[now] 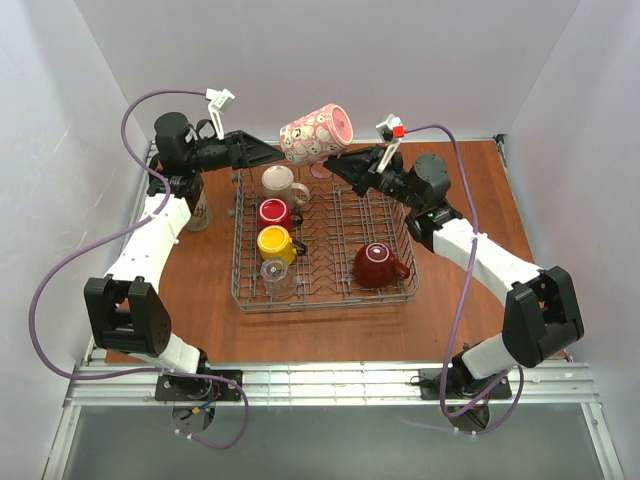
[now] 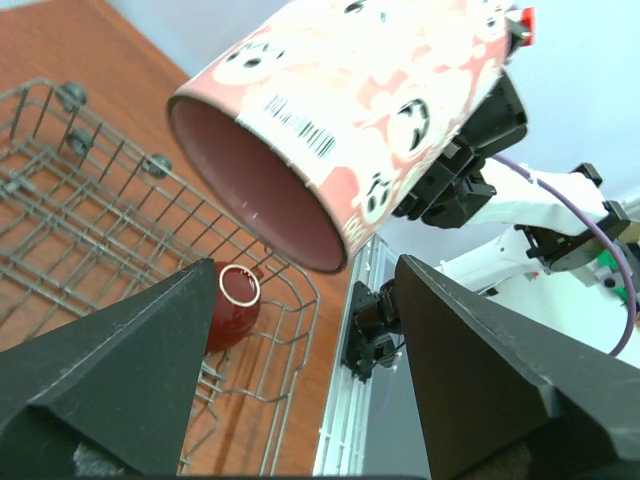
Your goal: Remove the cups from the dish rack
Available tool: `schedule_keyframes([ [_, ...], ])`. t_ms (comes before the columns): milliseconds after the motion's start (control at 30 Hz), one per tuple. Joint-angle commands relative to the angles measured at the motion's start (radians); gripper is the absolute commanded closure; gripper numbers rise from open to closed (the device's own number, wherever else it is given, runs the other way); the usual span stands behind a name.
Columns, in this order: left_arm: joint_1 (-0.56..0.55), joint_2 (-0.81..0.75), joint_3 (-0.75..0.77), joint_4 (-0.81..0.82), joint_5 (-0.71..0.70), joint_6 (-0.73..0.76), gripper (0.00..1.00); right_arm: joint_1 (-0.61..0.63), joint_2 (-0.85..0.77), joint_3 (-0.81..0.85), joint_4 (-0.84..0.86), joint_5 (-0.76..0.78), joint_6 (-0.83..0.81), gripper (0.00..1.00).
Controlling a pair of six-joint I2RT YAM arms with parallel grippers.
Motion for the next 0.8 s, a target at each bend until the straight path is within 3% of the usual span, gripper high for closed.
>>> schedule_keyframes([
  [0,-0.007,-0.029,-0.025,0.226,0.047,-0.158,0.32,0.022,-0.009,0.041,0.196,0.008,0.029,0.99],
  [167,-0.006,-0.02,-0.114,0.566,0.076,-0.446,0.38,0.031,0.007,0.033,0.213,0.013,0.049,0.99],
  [333,-0.012,-0.016,-0.088,0.445,0.053,-0.355,0.45,0.054,0.027,0.048,0.224,0.012,0.053,0.99],
  [433,-0.015,-0.017,-0.095,0.503,0.058,-0.404,0.52,0.06,0.045,0.042,0.233,0.018,0.064,0.99],
  [633,-0.02,-0.023,-0.095,0.52,0.067,-0.426,0.79,0.063,0.09,0.032,0.331,0.015,0.141,0.99],
  [667,-0.02,-0.023,-0.095,0.517,0.069,-0.426,0.92,0.066,0.093,0.039,0.33,0.015,0.141,0.99],
  [700,-0.018,-0.022,-0.095,0.514,0.069,-0.426,0.97,0.069,0.096,0.039,0.33,0.013,0.141,0.99],
  [767,-0.02,-0.026,-0.097,0.506,0.069,-0.424,1.0,0.074,0.103,0.035,0.33,0.013,0.141,0.99],
])
